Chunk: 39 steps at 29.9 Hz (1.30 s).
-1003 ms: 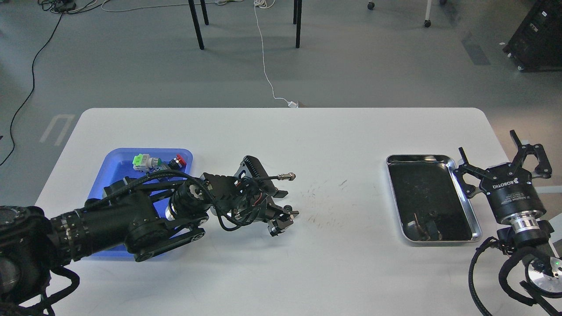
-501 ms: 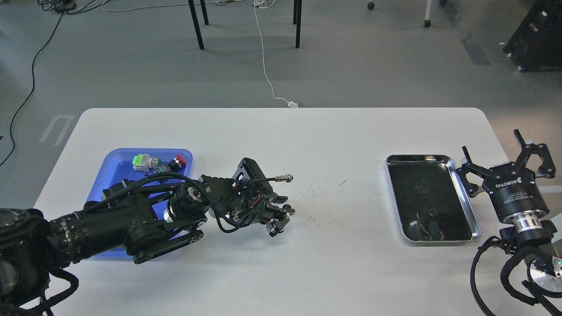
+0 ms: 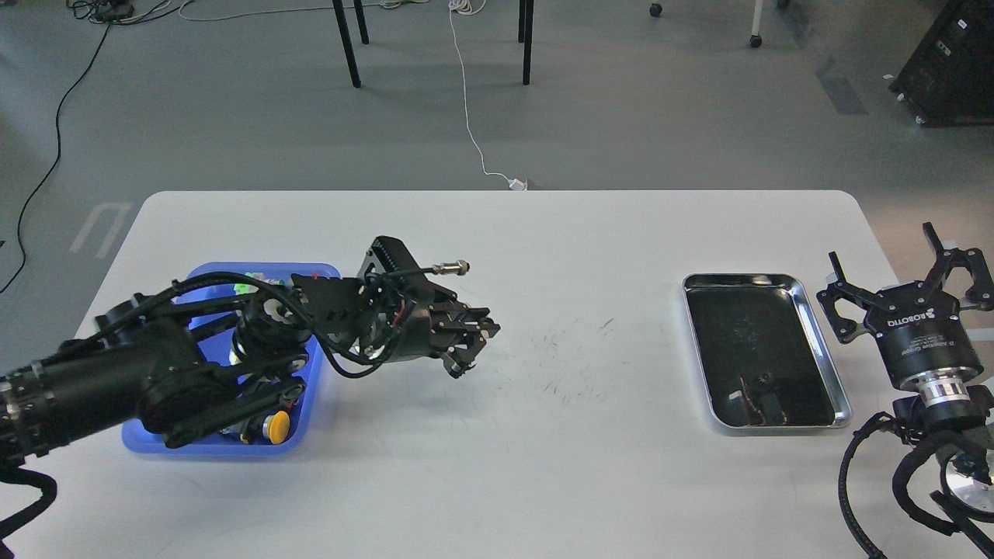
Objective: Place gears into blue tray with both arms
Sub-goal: 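Carry the black gear into the blue tray and release it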
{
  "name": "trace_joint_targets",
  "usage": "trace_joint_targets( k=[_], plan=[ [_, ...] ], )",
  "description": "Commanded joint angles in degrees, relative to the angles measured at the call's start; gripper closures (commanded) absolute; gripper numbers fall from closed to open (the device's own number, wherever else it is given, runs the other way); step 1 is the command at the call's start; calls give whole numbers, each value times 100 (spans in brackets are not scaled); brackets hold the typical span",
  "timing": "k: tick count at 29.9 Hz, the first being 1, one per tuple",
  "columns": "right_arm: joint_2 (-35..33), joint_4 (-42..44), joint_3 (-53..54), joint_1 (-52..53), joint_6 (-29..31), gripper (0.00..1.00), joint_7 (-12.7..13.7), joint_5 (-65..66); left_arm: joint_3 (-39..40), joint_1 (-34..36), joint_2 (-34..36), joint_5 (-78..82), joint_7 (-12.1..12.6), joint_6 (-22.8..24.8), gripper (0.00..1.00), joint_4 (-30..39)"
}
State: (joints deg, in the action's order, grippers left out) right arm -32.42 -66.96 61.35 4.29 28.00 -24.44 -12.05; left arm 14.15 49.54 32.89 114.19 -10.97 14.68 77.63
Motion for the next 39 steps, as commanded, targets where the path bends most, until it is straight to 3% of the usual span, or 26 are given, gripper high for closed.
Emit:
trace_joint_targets(
  k=[1, 4, 6, 18, 24, 26, 29, 34, 39],
  plan=[
    [-1, 16, -9, 20, 0, 1, 10, 9, 141, -41, 1200, -730, -291, -9, 86, 95],
    [16, 16, -18, 28, 0, 1, 10, 1, 53, -129, 1816, -934, -546, 0, 86, -106],
    [34, 7, -35, 28, 0, 1, 10, 1, 18, -348, 1984, -916, -582, -9, 86, -352],
    [-27, -54, -9, 55, 0, 1, 10, 9, -210, -902, 1923, -855, -582, -105, 84, -1302],
    [-45, -54, -18, 55, 0, 1, 1, 9, -509, -920, 1686, -942, -591, -457, 80, -1865],
    [-45, -54, -26, 55, 0, 1, 10, 9, -536, -920, 1677, -951, -591, -501, 68, -1892],
    [-54, -54, -26, 55, 0, 1, 10, 18, -448, -911, 1668, -1117, -591, -571, 20, -1822],
    [-334, -98, 0, 90, 0, 1, 1, 53, -369, -780, 1765, -2319, -722, -685, 10, -1760],
    [-844, -125, 9, 405, 0, 1, 10, 62, -272, -718, 2063, -3885, -828, -650, 9, -1795]
  ],
)
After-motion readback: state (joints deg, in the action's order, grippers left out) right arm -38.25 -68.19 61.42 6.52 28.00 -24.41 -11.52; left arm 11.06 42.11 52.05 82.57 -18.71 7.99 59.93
